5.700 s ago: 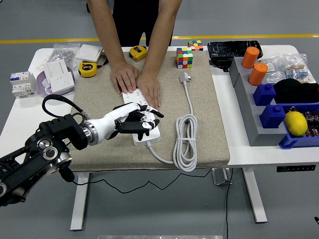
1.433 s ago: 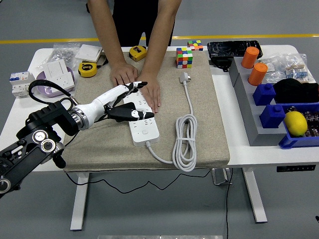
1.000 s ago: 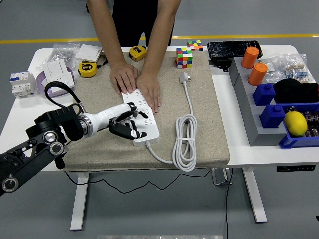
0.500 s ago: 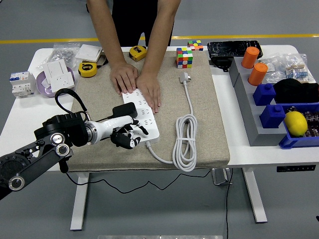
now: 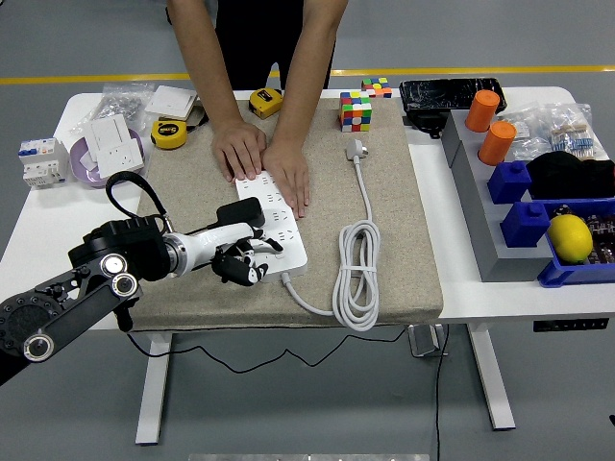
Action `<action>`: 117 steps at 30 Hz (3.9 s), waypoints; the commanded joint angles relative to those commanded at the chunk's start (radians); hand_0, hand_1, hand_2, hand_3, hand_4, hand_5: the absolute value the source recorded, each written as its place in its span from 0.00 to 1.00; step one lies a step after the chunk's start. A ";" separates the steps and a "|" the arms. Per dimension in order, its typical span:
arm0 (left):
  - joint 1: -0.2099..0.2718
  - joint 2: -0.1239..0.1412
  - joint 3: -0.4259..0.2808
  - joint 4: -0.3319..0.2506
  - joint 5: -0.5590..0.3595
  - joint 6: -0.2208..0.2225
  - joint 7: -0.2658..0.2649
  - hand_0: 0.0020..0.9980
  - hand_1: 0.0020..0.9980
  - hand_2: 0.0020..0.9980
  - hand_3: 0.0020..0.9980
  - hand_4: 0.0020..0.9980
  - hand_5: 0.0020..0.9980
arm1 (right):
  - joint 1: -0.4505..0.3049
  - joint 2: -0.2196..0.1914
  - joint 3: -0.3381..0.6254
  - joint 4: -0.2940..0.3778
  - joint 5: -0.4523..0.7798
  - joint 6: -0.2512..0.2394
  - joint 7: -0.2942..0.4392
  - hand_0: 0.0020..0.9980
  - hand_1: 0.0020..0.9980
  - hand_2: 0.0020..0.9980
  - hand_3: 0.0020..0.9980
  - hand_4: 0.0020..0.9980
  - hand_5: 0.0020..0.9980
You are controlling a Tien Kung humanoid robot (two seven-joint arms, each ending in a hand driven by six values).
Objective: Pick up the plug,place it near the board,insert it into the board,press the button
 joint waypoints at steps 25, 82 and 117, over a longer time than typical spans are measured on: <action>0.003 -0.007 0.011 0.016 0.001 0.013 -0.011 0.12 0.02 0.18 0.79 0.41 0.00 | -0.001 0.000 0.001 0.000 -0.001 0.000 0.001 1.00 0.84 0.75 0.79 1.00 0.87; 0.058 -0.119 -0.173 -0.024 -0.136 0.334 -0.402 0.47 0.67 0.54 0.51 0.94 0.05 | 0.004 0.003 -0.011 0.000 0.010 0.001 0.001 1.00 0.84 0.75 0.79 1.00 0.87; -0.025 -0.278 -0.204 0.461 0.336 0.399 -0.344 0.69 0.67 0.63 0.69 1.00 0.02 | -0.005 0.007 -0.013 0.000 -0.010 0.004 -0.002 1.00 0.84 0.75 0.79 1.00 0.87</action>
